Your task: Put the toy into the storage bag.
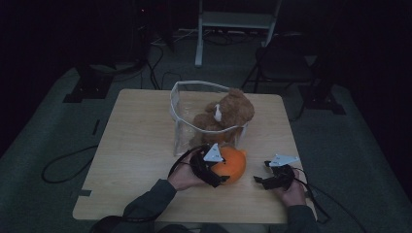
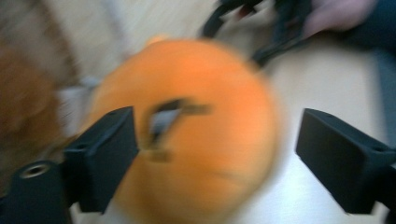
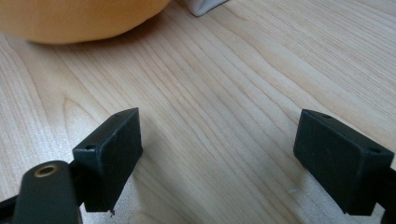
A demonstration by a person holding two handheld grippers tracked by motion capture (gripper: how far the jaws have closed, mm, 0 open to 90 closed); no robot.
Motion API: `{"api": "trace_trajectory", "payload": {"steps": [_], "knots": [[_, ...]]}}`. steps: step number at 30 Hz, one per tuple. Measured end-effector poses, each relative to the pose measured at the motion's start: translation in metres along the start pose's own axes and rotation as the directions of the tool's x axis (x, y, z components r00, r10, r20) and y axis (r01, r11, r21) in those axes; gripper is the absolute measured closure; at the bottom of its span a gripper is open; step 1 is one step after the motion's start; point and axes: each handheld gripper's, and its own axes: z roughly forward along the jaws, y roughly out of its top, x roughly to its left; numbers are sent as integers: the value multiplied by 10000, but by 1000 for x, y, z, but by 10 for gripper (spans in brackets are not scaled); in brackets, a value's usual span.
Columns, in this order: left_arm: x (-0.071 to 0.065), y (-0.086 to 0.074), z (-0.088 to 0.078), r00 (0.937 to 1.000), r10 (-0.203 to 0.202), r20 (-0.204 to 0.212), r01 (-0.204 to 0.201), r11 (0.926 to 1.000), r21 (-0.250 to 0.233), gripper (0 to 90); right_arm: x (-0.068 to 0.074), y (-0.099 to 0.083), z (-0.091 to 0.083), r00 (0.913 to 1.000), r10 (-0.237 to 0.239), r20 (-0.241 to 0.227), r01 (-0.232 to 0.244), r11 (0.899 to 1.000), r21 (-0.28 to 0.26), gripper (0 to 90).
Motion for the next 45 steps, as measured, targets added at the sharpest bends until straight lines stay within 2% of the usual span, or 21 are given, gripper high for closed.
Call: {"api": "trace_trajectory", "payload": {"steps": [1, 3, 11, 15, 17, 20, 25, 34, 41, 45], "knots": [[2, -3, 3, 9998, -156, 151, 156, 9999, 61, 100, 0, 0, 0, 10000, -5, 1, 5, 10000, 1, 146], [5, -7, 6, 9981, -479, 377, 484, 9988, -121, 97, 0, 0, 0, 10000, -3, 3, 3, 10000, 1, 146], [2, -6, 6, 9975, -487, 515, 507, 9980, -382, 88, 0, 0, 0, 10000, -5, 2, 5, 10000, 1, 146], [-2, -6, 9, 9976, -535, 447, 556, 9973, -489, 87, 0, 0, 0, 10000, -4, 2, 4, 10000, 1, 146], [0, -8, 12, 9973, -508, 528, 527, 9980, -357, 36, 0, 0, 0, 10000, -1, 6, 1, 10000, 2, 146], [-1, -11, 19, 9969, -576, 534, 588, 9981, -203, 15, 0, 0, 0, 10000, -2, 5, 2, 10000, 1, 146], [2, -12, 23, 9955, -786, 531, 797, 9966, -193, 11, 0, 0, 0, 10000, -6, 9, 6, 10000, 2, 146], [7, -15, 26, 9937, -880, 695, 875, 9961, 108, 11, 0, 0, 0, 10000, -15, 14, 15, 10000, 6, 146], [8, -16, 24, 9931, -965, 661, 956, 9953, 171, 72, 0, 0, 0, 10000, -15, 11, 15, 10000, 5, 146], [10, -17, 21, 9931, -937, 712, 934, 9956, 73, 159, 0, 0, 0, 10000, -7, 9, 7, 10000, 2, 146]]}}
